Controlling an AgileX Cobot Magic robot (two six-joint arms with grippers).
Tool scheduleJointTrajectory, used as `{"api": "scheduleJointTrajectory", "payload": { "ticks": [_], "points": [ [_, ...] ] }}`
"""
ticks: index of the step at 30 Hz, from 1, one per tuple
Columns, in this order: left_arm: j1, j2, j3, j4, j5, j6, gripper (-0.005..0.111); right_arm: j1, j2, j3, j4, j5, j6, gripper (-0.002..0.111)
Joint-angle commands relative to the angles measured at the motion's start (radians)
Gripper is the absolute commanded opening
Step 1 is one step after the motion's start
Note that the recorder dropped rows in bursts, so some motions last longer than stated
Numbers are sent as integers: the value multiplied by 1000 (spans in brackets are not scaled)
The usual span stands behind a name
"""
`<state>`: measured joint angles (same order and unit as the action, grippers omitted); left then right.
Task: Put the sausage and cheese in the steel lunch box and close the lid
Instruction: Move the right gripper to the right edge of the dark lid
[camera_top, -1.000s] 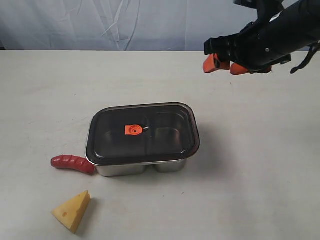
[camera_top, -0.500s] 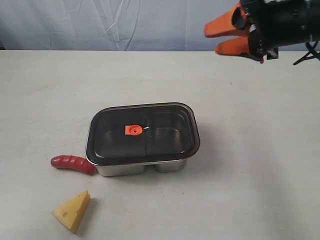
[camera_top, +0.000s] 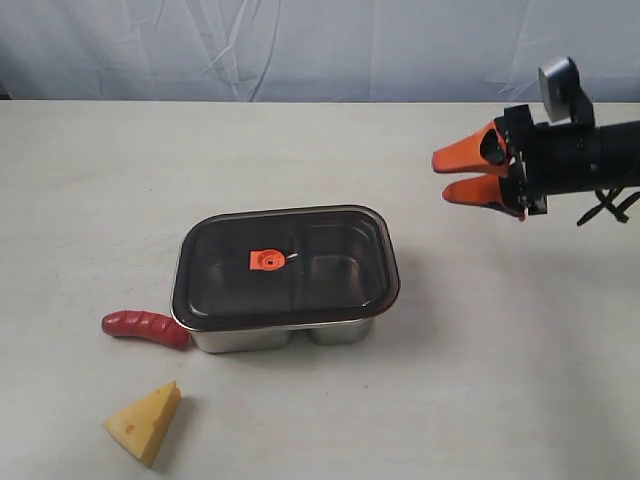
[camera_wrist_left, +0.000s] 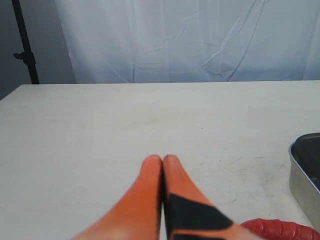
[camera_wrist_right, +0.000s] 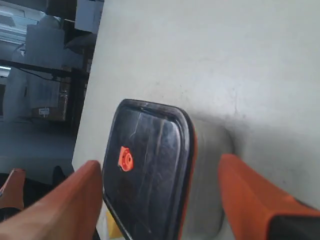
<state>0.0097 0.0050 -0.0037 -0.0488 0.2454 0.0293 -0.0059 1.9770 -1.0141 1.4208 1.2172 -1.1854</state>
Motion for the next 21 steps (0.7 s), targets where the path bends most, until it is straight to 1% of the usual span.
{"api": "scheduleJointTrajectory", "payload": {
  "ticks": [1, 5, 13, 21],
  "points": [
    [-3, -5, 4, 2, -13, 0, 0, -4, 69, 35, 35, 4, -81, 63],
    [-3, -5, 4, 2, -13, 0, 0, 17, 93, 42, 60, 4, -97, 63],
    [-3, -5, 4, 2, -13, 0, 0, 132, 93, 42, 58, 4, -146, 63],
    [-3, -5, 4, 2, -13, 0, 0, 149, 93, 42, 49, 4, -146, 63]
  ]
}}
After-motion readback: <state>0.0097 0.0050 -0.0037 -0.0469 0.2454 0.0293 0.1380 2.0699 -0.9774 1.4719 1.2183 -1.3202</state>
